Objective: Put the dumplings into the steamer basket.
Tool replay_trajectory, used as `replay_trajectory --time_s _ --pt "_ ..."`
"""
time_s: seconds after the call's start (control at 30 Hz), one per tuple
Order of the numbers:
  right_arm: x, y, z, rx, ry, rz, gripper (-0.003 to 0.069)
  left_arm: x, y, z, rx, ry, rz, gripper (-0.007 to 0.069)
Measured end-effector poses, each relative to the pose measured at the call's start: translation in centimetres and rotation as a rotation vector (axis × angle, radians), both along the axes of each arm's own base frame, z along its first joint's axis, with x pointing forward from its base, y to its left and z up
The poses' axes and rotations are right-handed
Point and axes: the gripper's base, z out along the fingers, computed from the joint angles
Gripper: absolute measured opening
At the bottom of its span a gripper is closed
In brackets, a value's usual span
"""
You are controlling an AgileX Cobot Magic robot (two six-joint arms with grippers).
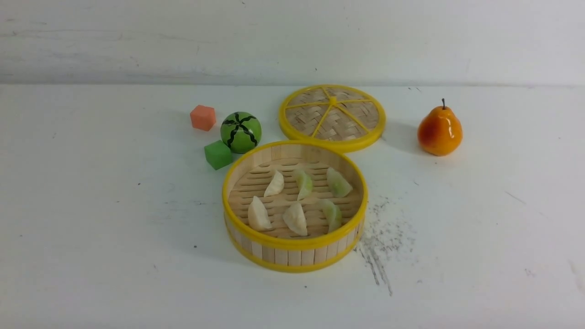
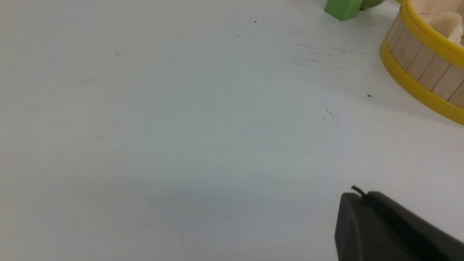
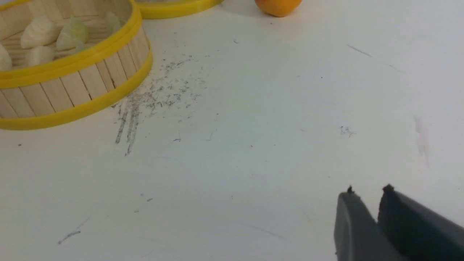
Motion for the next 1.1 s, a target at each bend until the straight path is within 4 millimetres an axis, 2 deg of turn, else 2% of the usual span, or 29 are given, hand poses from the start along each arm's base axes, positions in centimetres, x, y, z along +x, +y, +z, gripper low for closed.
replay_trajectory --time_s 1.1 --pt "0.0 0.0 0.0 0.001 0.0 0.0 0.0148 0.03 0.0 0.08 -0.001 -0.01 0.0 -0.0013"
